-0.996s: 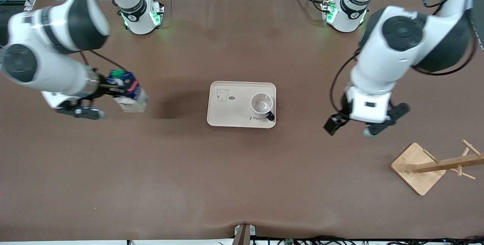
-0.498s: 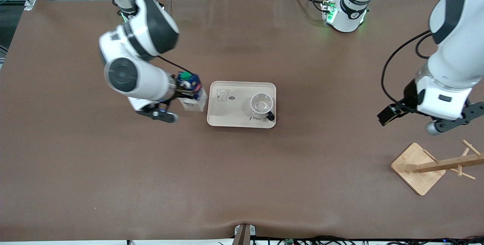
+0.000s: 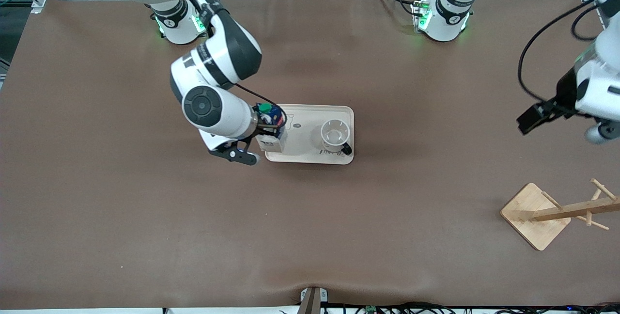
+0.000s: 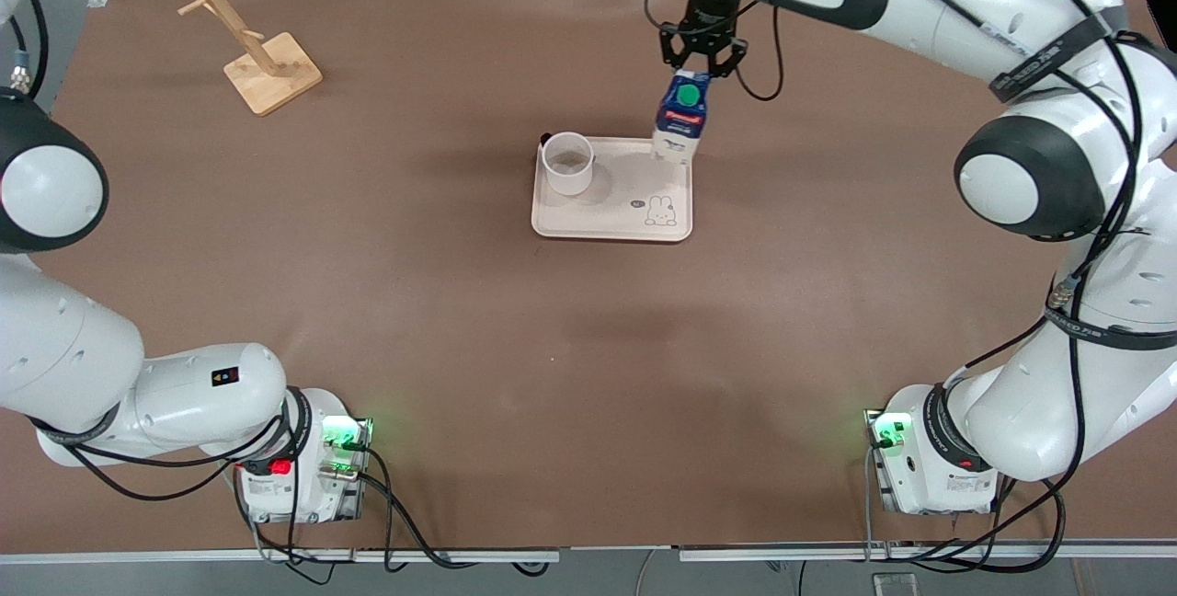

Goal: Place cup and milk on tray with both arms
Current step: 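Lower the milk onto the tray with the right gripper while the left gripper retracts, then open the right gripper and withdraw it from the milk carton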

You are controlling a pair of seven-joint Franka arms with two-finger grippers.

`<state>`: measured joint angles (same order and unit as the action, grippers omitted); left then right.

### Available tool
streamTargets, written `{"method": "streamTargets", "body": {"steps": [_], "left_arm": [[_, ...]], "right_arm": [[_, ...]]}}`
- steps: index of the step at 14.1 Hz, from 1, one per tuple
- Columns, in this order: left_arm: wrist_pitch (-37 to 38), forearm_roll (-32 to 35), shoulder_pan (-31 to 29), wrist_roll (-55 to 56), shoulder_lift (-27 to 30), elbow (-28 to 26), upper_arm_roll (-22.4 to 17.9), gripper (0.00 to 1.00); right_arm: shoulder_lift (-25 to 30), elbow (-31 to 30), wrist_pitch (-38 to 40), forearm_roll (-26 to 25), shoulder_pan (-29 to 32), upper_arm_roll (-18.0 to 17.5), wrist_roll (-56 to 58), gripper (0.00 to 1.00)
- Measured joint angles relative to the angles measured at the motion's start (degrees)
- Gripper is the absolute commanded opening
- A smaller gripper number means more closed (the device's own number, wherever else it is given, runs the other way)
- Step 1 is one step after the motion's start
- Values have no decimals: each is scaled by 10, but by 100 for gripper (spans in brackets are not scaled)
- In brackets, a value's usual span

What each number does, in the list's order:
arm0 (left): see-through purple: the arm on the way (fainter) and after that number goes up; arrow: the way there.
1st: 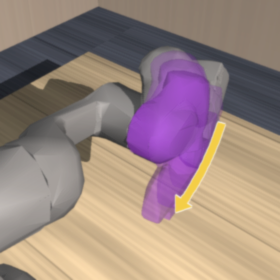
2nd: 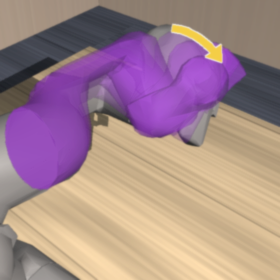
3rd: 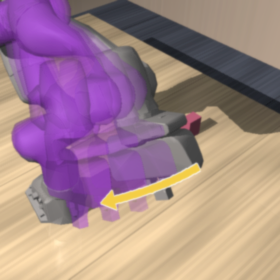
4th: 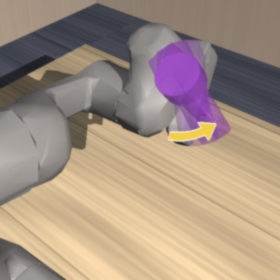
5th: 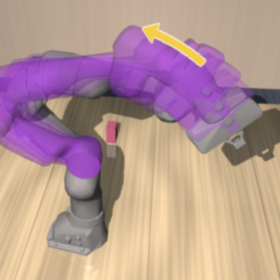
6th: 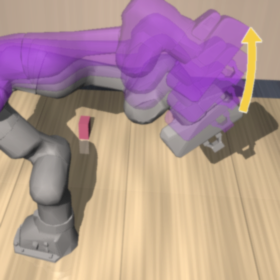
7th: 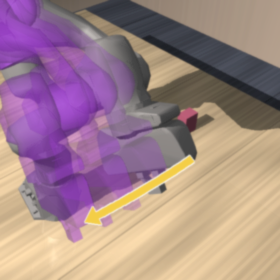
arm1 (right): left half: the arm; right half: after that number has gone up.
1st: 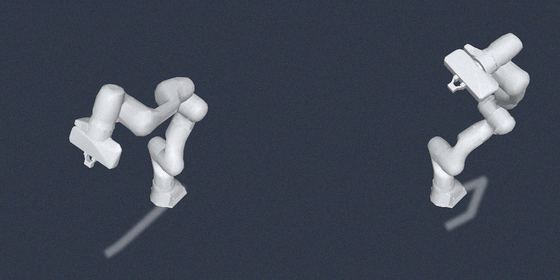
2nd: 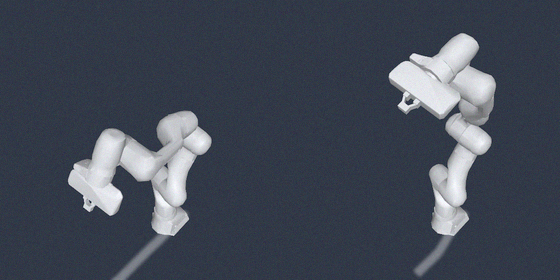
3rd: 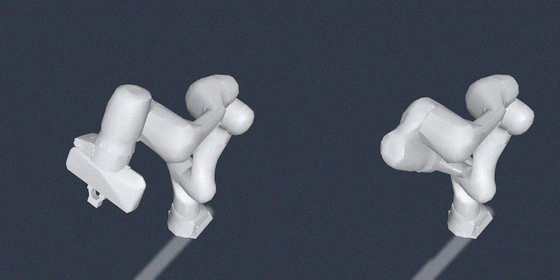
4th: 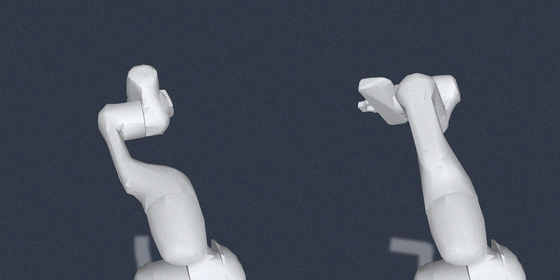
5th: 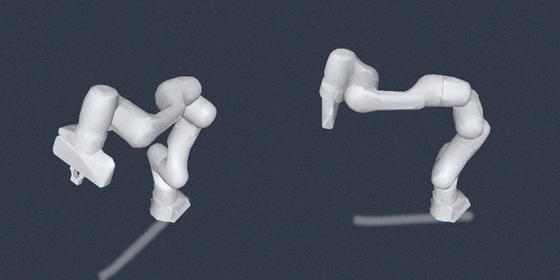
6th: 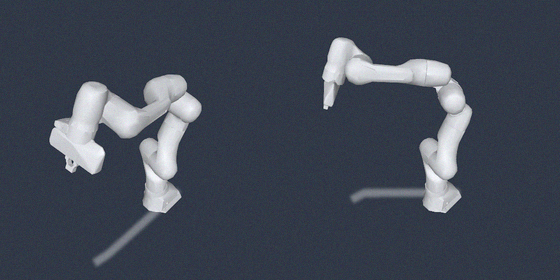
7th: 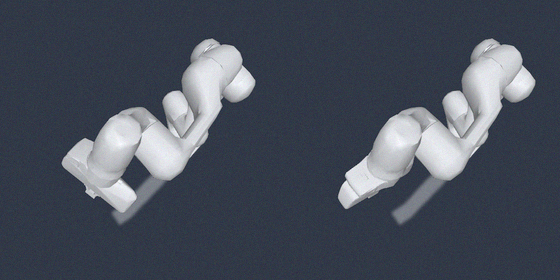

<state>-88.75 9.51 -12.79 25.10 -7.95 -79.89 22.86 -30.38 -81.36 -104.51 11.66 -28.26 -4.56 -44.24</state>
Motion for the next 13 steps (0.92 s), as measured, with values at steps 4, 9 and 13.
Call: {"method": "streamTargets", "body": {"steps": [4, 9, 13], "left_arm": [[36, -48, 55, -130, 39, -17, -106, 100], [39, -49, 107, -153, 93, -74, -153, 100], [39, -49, 107, -154, 97, -89, -154, 100]], "right_arm": [[-27, -4, -23, 0, -31, 0, -3, 19], [-32, -29, -21, 0, -36, 1, -13, 65], [-31, -30, -21, 0, -44, 1, -19, 100]]}}
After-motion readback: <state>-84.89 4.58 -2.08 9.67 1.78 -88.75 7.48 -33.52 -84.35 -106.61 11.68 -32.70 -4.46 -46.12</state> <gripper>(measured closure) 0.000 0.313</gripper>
